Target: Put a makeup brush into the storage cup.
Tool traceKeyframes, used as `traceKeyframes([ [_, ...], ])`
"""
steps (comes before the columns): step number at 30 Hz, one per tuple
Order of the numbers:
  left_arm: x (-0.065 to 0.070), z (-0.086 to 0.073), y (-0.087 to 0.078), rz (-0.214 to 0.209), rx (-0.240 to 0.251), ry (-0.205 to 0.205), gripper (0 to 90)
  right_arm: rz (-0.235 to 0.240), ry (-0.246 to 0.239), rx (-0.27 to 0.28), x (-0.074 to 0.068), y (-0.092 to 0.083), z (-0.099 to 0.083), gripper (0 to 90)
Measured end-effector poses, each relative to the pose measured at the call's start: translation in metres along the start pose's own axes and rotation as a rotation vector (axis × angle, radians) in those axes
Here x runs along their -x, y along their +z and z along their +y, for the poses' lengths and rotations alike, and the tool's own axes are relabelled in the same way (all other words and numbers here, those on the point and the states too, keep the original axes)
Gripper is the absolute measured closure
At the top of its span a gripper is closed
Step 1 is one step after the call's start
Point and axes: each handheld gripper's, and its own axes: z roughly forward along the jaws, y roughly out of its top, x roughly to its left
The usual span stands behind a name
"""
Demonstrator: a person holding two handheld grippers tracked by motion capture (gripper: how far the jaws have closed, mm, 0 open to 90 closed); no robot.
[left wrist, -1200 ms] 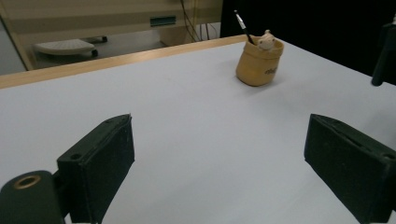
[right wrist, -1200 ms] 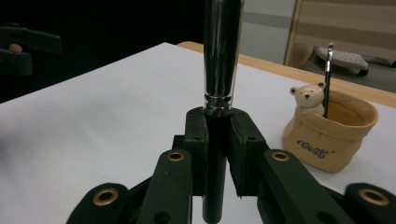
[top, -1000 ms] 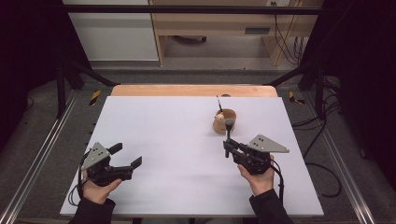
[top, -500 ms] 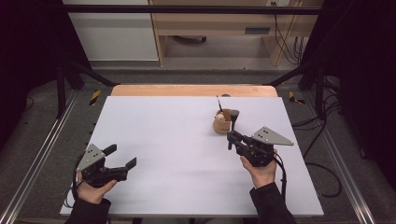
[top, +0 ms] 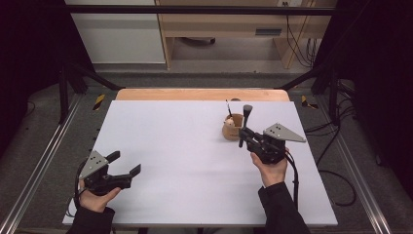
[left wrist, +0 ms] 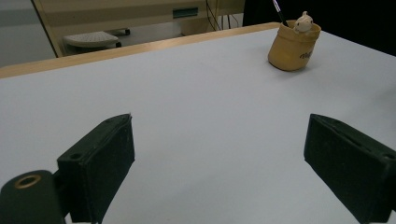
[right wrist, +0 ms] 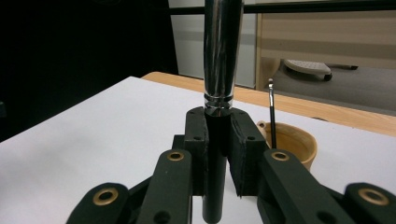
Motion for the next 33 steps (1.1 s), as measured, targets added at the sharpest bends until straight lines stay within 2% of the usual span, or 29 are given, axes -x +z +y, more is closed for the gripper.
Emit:
traceKeyframes([
  [6, -0.001, -0.001, 0.0, 0.002, 0.002, -0.002, 8.4, -0.028, 0.018, 0.003, 0.008, 0.01, 0.005, 79.2],
  [23, -0.001, -0.002, 0.001, 0.002, 0.002, 0.0, 8.7, -0.115, 0.031, 0.02, 0.025, 0.038, 0.018, 79.2],
  [33, -0.001, -0.001, 0.001, 0.001, 0.005, -0.002, 9.0, -0.14, 0.049, 0.03, 0.033, 0.051, 0.022, 79.2],
])
